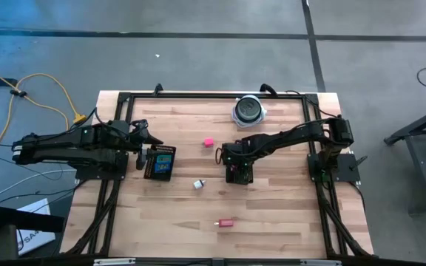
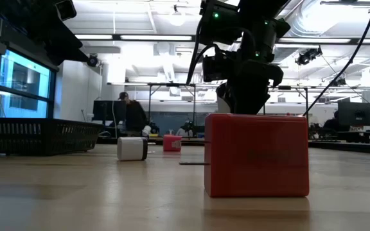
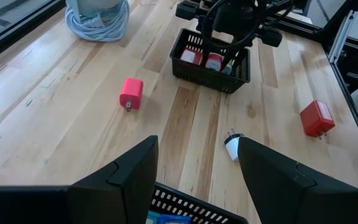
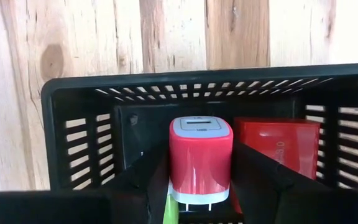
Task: Pick & Place Office items
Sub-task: Put the bottom pink charger adapter into the right black bin, then put the red charger adapter into the right black bin
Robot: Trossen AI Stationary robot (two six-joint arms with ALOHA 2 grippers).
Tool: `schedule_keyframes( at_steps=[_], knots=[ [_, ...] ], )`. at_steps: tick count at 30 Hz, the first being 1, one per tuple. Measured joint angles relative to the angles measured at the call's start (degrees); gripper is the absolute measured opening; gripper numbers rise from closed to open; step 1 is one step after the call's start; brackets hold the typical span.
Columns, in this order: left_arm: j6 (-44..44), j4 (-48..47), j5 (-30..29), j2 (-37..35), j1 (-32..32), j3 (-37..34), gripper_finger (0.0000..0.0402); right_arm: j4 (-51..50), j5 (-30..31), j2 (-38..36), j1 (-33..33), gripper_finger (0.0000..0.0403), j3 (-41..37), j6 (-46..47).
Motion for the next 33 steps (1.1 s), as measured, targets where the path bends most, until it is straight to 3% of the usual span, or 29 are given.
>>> schedule_keyframes(
  at_steps=[12, 23, 33],
  knots=[
    [0.0, 0.0, 0.0, 0.0, 0.0, 0.0, 0.0216, 0.4, -0.8, 0.0, 0.0, 0.0148, 0.0, -1.1],
    [0.0, 0.0, 0.0, 0.0, 0.0, 0.0, 0.0216, 0.6, -0.3, 0.0, 0.0, 0.0227, 0.0, -0.8],
    [0.0, 0.0, 0.0, 0.0, 0.0, 0.0, 0.0216, 0.8, 0.5, 0.0, 0.0, 0.0237, 0.0, -0.6]
  ],
)
